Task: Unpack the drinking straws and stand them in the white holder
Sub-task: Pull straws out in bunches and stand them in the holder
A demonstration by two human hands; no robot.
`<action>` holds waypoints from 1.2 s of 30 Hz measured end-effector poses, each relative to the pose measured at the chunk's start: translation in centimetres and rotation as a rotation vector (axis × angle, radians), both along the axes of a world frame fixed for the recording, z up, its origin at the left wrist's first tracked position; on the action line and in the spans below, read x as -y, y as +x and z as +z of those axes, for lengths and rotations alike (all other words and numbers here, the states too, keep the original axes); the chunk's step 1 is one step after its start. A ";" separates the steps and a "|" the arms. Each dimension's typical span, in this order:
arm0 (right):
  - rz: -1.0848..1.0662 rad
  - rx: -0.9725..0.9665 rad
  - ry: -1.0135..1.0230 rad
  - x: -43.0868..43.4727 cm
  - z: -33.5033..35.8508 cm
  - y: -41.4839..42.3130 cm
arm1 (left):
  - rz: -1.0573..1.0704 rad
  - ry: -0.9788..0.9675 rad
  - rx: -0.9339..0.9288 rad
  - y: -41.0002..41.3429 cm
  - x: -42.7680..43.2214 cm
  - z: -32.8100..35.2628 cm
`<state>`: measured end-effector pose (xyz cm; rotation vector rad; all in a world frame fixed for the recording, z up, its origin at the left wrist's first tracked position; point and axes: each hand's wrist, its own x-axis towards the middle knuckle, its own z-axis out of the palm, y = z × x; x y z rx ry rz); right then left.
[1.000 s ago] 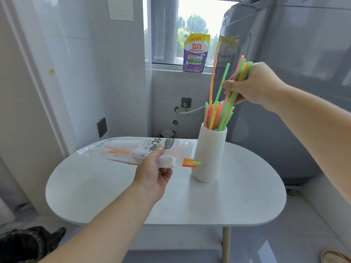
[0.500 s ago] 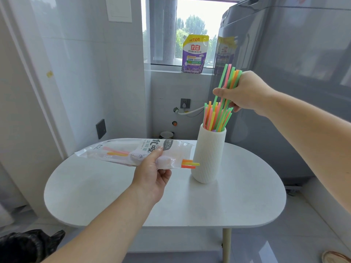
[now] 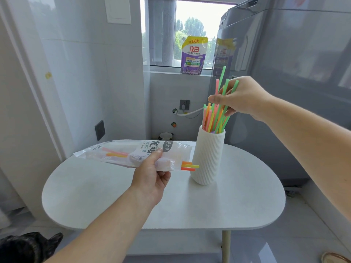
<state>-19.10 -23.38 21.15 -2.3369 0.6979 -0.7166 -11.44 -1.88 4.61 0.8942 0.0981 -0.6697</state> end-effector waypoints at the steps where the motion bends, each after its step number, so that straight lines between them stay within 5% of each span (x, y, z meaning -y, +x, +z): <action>1: -0.003 0.002 0.006 0.0 0.1 0.0 | 0.001 0.000 0.004 0.0 0.0 0.0; 7: -0.004 0.002 0.052 -0.2 0.2 -0.3 | -0.005 -0.006 0.014 0.0 0.0 0.0; 13: -0.009 0.144 -0.135 -0.4 -0.1 -0.8 | -0.001 -0.002 0.009 0.1 0.0 -0.1; 25: 0.003 0.080 -0.190 -0.5 -0.3 1.5 | 0.004 -0.001 0.006 -0.1 0.0 -0.1; 36: 0.069 -0.584 -0.600 -1.6 -2.6 0.7 | -0.002 -0.001 0.000 0.1 -0.1 0.0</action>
